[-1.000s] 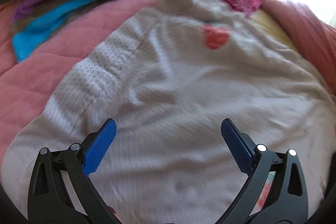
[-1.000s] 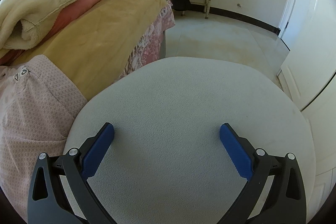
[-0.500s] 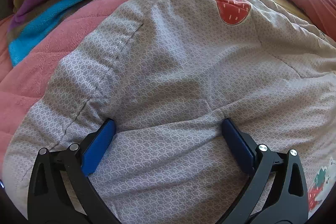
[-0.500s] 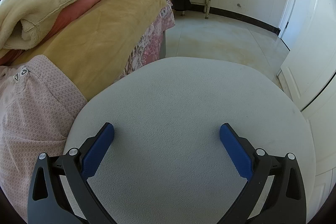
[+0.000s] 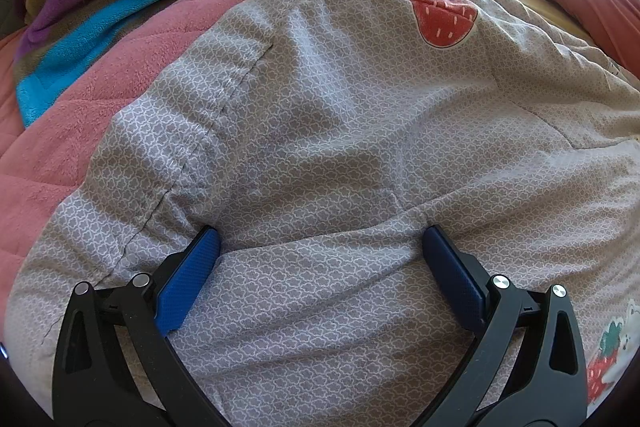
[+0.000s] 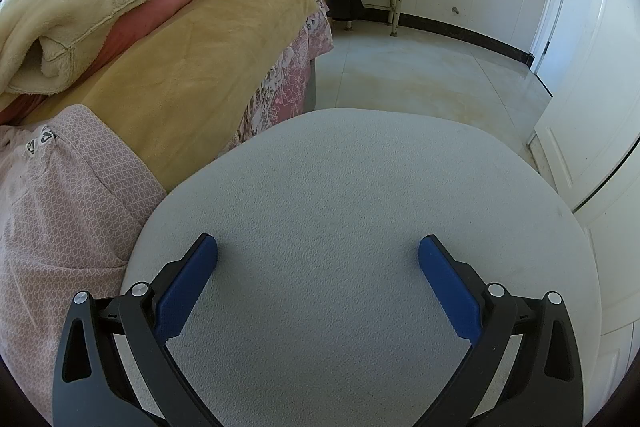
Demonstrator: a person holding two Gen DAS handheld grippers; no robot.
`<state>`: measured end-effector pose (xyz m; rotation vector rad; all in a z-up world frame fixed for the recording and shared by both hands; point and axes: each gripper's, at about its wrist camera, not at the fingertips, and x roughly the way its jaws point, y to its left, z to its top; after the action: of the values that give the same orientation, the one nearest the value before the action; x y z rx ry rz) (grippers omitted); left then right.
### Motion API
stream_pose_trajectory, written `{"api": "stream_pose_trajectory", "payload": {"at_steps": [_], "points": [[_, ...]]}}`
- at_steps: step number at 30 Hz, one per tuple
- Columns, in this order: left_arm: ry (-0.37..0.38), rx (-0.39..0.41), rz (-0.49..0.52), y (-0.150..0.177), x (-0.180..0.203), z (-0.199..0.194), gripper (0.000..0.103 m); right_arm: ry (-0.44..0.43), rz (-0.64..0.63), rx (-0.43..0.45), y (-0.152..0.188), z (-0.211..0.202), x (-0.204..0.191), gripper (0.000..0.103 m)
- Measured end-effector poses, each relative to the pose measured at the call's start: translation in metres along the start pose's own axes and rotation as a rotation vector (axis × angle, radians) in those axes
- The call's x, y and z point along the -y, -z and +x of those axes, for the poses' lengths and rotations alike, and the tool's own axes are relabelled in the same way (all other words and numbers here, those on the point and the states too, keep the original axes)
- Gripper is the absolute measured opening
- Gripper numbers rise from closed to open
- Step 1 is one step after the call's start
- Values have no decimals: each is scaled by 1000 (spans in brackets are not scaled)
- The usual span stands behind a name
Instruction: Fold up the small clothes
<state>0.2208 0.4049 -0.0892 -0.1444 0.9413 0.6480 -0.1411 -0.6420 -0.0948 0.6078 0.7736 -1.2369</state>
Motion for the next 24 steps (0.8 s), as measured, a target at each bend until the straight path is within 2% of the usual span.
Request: {"api": "stream_pose_trajectory", "payload": {"at_steps": [24], "points": [[2, 0, -1, -4, -1, 5, 95, 0, -1, 0, -1, 0, 0, 99]]}}
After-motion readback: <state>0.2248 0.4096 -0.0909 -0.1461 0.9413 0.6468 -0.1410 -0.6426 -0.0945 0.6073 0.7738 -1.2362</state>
